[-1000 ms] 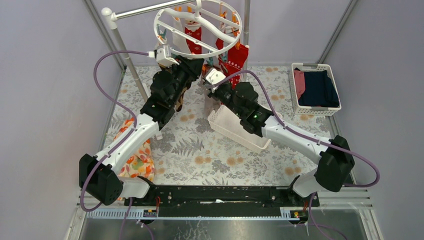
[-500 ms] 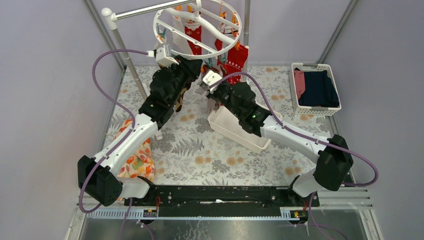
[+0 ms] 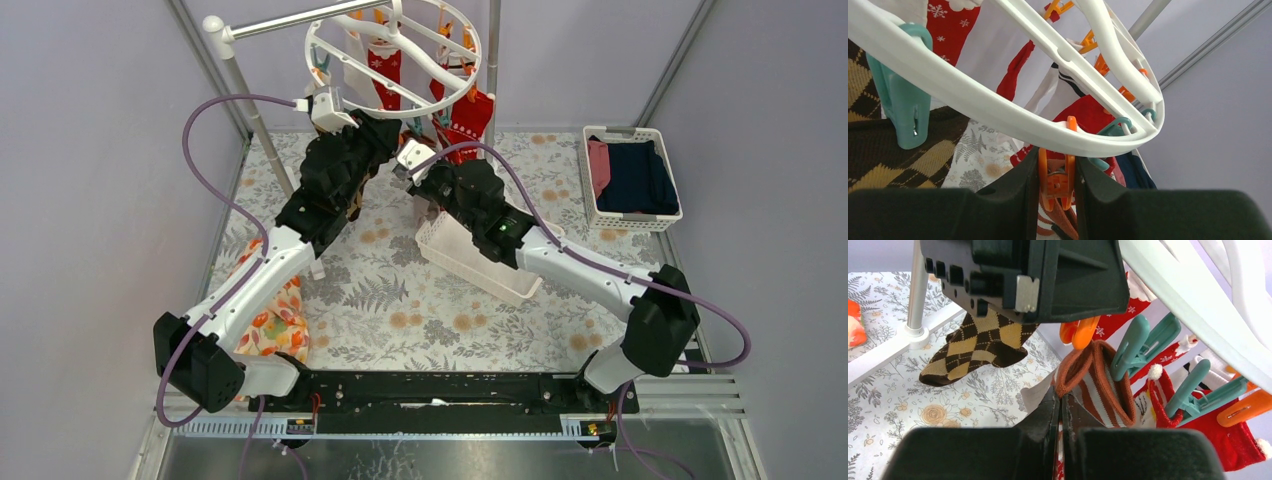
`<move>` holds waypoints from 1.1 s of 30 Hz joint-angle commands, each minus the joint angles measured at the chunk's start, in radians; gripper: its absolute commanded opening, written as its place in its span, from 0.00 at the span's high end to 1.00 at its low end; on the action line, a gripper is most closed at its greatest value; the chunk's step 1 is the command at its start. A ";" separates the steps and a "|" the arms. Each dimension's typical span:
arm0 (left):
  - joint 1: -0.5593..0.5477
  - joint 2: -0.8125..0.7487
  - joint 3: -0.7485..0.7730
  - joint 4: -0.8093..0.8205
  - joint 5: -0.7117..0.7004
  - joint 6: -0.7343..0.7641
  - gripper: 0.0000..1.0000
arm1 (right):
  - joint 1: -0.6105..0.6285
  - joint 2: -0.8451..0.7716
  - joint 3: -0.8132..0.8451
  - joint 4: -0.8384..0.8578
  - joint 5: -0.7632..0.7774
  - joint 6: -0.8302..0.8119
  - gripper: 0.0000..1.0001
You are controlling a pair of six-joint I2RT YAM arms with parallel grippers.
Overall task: Clip the socks to the hanger
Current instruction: Clamp the sock onto the hanger.
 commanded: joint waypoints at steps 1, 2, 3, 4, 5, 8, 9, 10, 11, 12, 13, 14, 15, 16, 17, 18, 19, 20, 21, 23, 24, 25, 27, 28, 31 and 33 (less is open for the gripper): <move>-0.004 -0.014 0.021 -0.020 -0.030 0.028 0.79 | 0.013 0.008 0.066 0.013 -0.021 -0.019 1.00; -0.004 -0.014 0.021 -0.021 -0.031 0.028 0.79 | 0.014 0.011 0.071 0.010 -0.026 -0.020 1.00; -0.004 -0.015 0.021 -0.021 -0.032 0.028 0.79 | 0.015 0.013 0.075 0.007 -0.029 -0.022 1.00; -0.004 -0.014 0.020 -0.022 -0.032 0.028 0.79 | 0.016 0.014 0.078 0.007 -0.032 -0.022 1.00; -0.004 -0.013 0.020 -0.021 -0.032 0.028 0.79 | 0.016 0.016 0.080 0.005 -0.034 -0.022 1.00; -0.004 -0.011 0.020 -0.021 -0.031 0.028 0.79 | 0.018 0.020 0.086 0.004 -0.036 -0.024 1.00; -0.004 -0.012 0.020 -0.021 -0.031 0.028 0.79 | 0.018 0.021 0.089 0.002 -0.031 -0.025 1.00; -0.004 -0.012 0.021 -0.021 -0.030 0.028 0.79 | 0.018 0.022 0.090 0.004 -0.027 -0.025 1.00; -0.004 -0.010 0.020 -0.021 -0.030 0.028 0.79 | 0.019 0.024 0.091 0.004 -0.023 -0.025 1.00; -0.004 -0.010 0.019 -0.021 -0.030 0.028 0.79 | 0.019 0.025 0.094 0.004 -0.022 -0.025 1.00; -0.004 -0.009 0.019 -0.021 -0.030 0.028 0.79 | 0.019 0.025 0.095 0.006 -0.022 -0.025 1.00; -0.004 -0.008 0.018 -0.021 -0.031 0.028 0.79 | 0.020 0.027 0.096 0.007 -0.023 -0.025 1.00; -0.004 -0.008 0.018 -0.022 -0.032 0.028 0.79 | 0.020 0.026 0.096 0.008 -0.026 -0.025 1.00; -0.004 -0.007 0.017 -0.022 -0.034 0.027 0.79 | 0.022 0.026 0.096 0.012 -0.027 -0.026 1.00; -0.004 -0.006 0.017 -0.021 -0.034 0.026 0.79 | 0.024 0.028 0.098 0.013 -0.026 -0.028 1.00; -0.004 -0.005 0.018 -0.021 -0.033 0.026 0.79 | 0.025 0.030 0.100 0.014 -0.023 -0.030 1.00; -0.004 -0.005 0.018 -0.022 -0.032 0.026 0.79 | 0.026 0.030 0.102 0.015 -0.018 -0.031 1.00; -0.004 -0.005 0.017 -0.021 -0.032 0.026 0.79 | 0.028 0.032 0.102 0.019 -0.011 -0.032 1.00; -0.004 -0.003 0.017 -0.021 -0.032 0.026 0.79 | 0.030 0.033 0.102 0.026 -0.002 -0.034 1.00; -0.004 -0.003 0.018 -0.023 -0.032 0.028 0.79 | 0.030 0.033 0.100 0.041 0.018 -0.034 1.00; -0.004 -0.004 0.017 -0.024 -0.032 0.029 0.79 | 0.030 0.032 0.099 0.047 0.021 -0.036 1.00; -0.004 -0.004 0.017 -0.024 -0.032 0.029 0.79 | 0.030 0.029 0.096 0.054 0.020 -0.036 1.00; -0.004 -0.004 0.016 -0.024 -0.030 0.029 0.79 | 0.030 0.025 0.093 0.060 0.018 -0.037 1.00; -0.004 -0.002 0.015 -0.024 -0.030 0.028 0.79 | 0.031 0.025 0.093 0.061 0.019 -0.038 1.00; -0.004 0.000 0.014 -0.024 -0.029 0.028 0.80 | 0.032 0.023 0.091 0.068 0.025 -0.040 1.00; -0.004 0.001 0.014 -0.024 -0.030 0.026 0.80 | 0.032 0.020 0.087 0.075 0.025 -0.041 1.00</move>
